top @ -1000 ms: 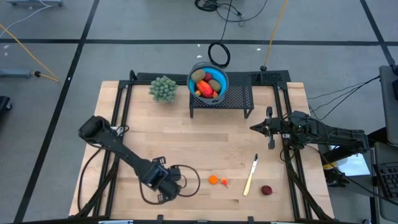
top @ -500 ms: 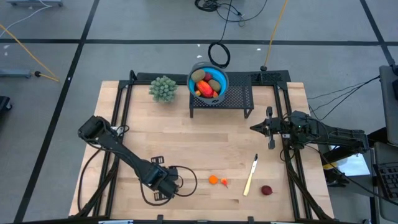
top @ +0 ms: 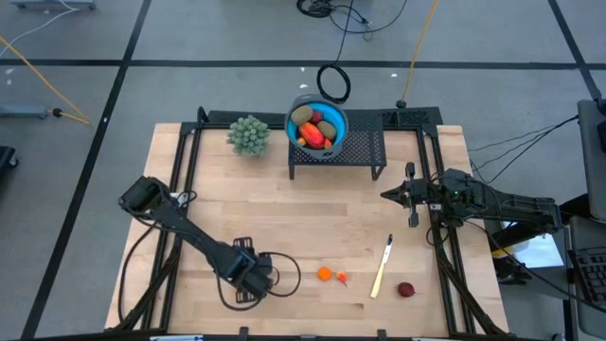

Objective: Pick & Place Fruit
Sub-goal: Put the peach into the blue strainer on the shelf

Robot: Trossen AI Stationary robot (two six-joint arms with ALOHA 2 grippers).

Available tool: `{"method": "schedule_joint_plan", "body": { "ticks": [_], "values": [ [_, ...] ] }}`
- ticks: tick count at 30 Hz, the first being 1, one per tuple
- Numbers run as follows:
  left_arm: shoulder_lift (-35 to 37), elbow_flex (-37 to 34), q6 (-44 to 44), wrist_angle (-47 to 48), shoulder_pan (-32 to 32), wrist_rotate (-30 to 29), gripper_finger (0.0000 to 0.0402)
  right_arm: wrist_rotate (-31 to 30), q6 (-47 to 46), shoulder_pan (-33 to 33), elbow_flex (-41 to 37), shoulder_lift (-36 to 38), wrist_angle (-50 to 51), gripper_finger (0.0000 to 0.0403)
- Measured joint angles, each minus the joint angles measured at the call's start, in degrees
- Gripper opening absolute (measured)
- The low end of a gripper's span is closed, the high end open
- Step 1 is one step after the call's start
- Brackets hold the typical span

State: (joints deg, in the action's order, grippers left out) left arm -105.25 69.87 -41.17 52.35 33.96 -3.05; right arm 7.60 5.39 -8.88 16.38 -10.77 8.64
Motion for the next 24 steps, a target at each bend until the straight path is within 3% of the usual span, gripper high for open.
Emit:
{"method": "schedule_joint_plan", "body": {
  "ticks": [10, 24],
  "values": [
    [-0.03, -4.88, 1.68, -6.39, -1.25, 2.71, 0.0266, 0.00, 0.00, 0.00, 0.00, 0.00, -0.02, 0.0000],
    [-0.03, -5.17, 3.79, -6.02, -1.25, 4.29, 0.0198, -0.04, 0.00, -0.01, 0.00, 0.00, -0.02, 0.0000]
  ]
}}
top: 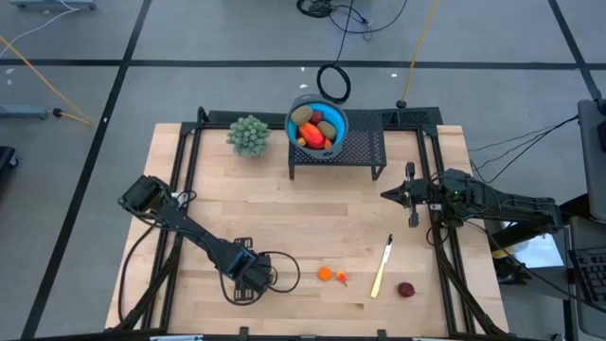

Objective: Pick & Place Fruit
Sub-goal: Put the peach into the blue strainer on the shelf

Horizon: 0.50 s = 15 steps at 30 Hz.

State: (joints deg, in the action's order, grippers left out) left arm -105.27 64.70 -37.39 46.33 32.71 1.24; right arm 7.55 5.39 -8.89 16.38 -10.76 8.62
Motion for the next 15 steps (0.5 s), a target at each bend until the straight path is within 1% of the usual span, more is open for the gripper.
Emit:
{"method": "schedule_joint_plan", "body": {
  "ticks": [8, 15],
  "values": [
    [0.00, -0.02, -0.56, -1.09, -0.11, -0.37, 0.0157, 0.00, 0.00, 0.01, 0.00, 0.00, 0.02, 0.0000],
    [-0.07, 0.00, 0.05, -3.57, -0.11, -1.79, 0.0153, 0.00, 0.00, 0.01, 0.00, 0.00, 0.01, 0.0000]
  ]
}}
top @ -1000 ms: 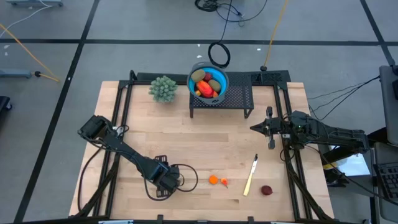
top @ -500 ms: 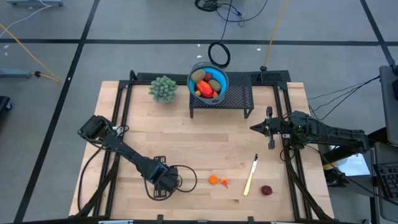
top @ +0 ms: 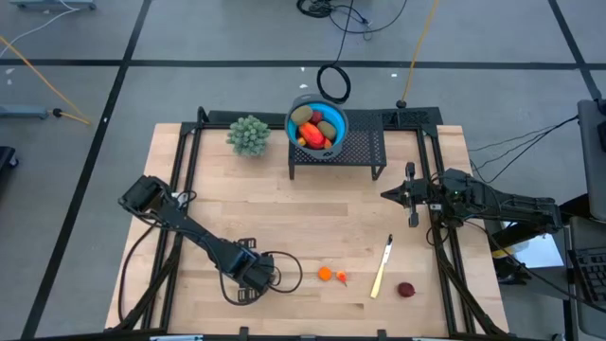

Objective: Pick & Place Fruit
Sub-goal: Put the peach into the blue strainer on the shelf

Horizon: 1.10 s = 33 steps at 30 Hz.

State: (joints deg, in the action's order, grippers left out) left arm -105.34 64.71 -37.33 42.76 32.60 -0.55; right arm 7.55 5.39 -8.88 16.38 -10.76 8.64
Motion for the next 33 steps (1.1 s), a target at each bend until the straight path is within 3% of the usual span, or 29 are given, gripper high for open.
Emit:
{"method": "schedule_joint_plan", "body": {
  "ticks": [15, 21, 27, 33],
  "values": [
    [-0.13, 0.00, -0.93, 0.41, -0.66, 1.20, 0.0085, 0.00, 0.00, -0.02, 0.00, 0.00, 0.03, 0.0000],
    [0.35, 0.00, -3.57, 0.82, -3.28, 3.76, 0.0078, 0.00, 0.00, 0.00, 0.00, 0.00, 0.01, 0.0000],
    [5.78, 0.00, -3.65, 0.41, -6.90, 4.10, 0.0077, 0.02, 0.00, 0.00, 0.00, 0.00, -0.01, 0.0000],
    [14.78, 0.00, -2.87, -5.63, -9.84, -2.06, 0.0079, 0.02, 0.00, -0.02, 0.00, -0.02, -0.23, 0.0000]
  ]
}}
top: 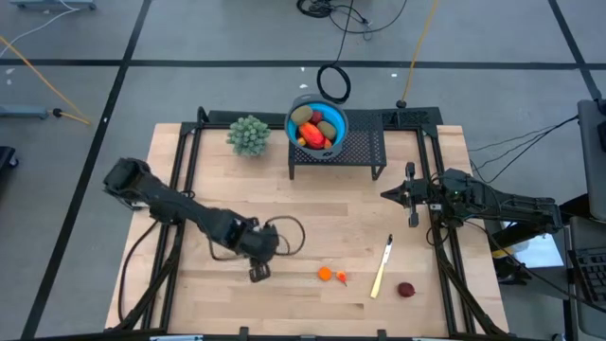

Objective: Pick & Place Fruit
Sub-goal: Put the peach into the blue strainer on the shelf

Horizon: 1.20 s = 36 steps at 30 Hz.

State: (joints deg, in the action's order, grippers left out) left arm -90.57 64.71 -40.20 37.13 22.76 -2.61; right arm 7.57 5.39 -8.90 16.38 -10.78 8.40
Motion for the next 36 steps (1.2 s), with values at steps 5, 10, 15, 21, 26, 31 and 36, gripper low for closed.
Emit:
{"method": "schedule_joint_plan", "body": {
  "ticks": [5, 10, 15, 21, 26, 31, 36],
  "values": [
    [6.43, 0.02, 4.31, -13.25, -1.91, -6.42, 0.0076, 0.00, 0.06, 0.02, 0.00, 0.00, 0.00, 0.0000],
    [9.04, 0.02, 11.97, -27.39, -3.85, -7.93, 0.0075, 0.00, 1.35, 0.00, 0.00, 0.02, 0.00, 0.0000],
    [8.82, 0.00, 18.62, -40.98, -5.43, -5.40, 0.0076, 0.00, 1.53, 0.01, 0.00, 0.01, 0.00, 0.0000],
    [8.36, 0.00, 24.43, -55.97, -7.45, -0.39, 0.0074, 0.00, 1.53, 0.00, 0.00, 0.00, 0.00, 0.0000],
    [8.40, 0.00, 30.12, -68.98, -9.03, 4.40, 0.0076, 0.00, 1.95, 0.00, 0.00, 0.00, 0.00, 0.0000],
    [8.41, 0.00, 34.75, -79.41, -10.65, 9.63, 0.0077, 0.00, 4.14, 0.00, 0.00, 0.02, 0.00, 0.0000],
    [8.44, 0.00, 38.47, -88.63, -11.61, 14.25, 0.0078, 0.00, 4.52, 0.01, 0.00, 0.00, 0.00, 0.0000]
  ]
}}
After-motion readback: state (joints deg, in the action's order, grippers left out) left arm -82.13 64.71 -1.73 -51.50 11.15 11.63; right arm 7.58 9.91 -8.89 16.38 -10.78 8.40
